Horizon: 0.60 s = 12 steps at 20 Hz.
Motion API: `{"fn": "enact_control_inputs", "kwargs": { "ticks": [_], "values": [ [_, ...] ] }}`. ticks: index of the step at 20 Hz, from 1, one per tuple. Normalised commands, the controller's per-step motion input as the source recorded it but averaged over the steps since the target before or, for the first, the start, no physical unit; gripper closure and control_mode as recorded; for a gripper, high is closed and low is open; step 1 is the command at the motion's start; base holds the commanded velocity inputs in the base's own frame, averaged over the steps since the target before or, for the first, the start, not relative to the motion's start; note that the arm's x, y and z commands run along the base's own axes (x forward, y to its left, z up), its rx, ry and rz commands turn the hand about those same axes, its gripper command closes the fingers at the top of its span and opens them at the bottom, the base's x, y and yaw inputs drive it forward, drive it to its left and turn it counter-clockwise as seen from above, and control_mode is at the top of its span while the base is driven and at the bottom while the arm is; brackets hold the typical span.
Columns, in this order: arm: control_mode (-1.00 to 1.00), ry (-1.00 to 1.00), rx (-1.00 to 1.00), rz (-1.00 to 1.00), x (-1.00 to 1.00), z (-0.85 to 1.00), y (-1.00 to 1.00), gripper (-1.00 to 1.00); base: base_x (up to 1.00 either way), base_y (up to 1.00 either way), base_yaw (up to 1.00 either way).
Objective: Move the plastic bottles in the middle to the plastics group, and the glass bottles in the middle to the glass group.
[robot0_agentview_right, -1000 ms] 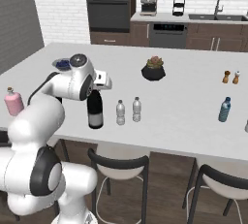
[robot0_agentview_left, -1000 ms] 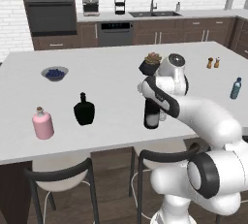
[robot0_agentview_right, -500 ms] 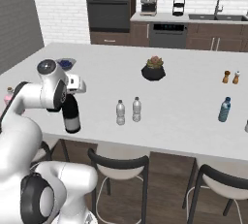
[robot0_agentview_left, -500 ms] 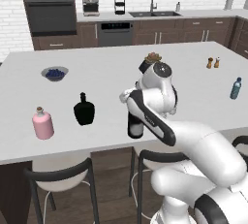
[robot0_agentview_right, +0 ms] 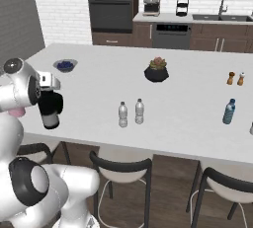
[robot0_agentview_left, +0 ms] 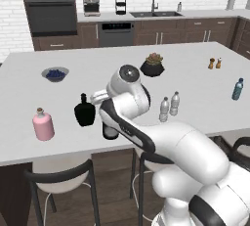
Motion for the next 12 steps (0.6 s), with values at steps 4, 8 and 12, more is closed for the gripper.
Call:
{"fn": "enact_control_inputs", "kwargs": {
  "ticks": [4, 8, 12],
  "values": [
    [-1.00, 0.00, 0.00, 0.08, 0.00, 0.00, 0.75, 1.00, 0.00, 0.00, 0.00],
    [-1.00, 0.00, 0.00, 0.11, 0.00, 0.00, 0.66, 1.00, 0.00, 0.00, 0.00],
    [-1.00, -0.02, 0.00, 0.10, 0.00, 0.00, 0.58, 1.00, 0.00, 0.00, 0.00]
  ]
}}
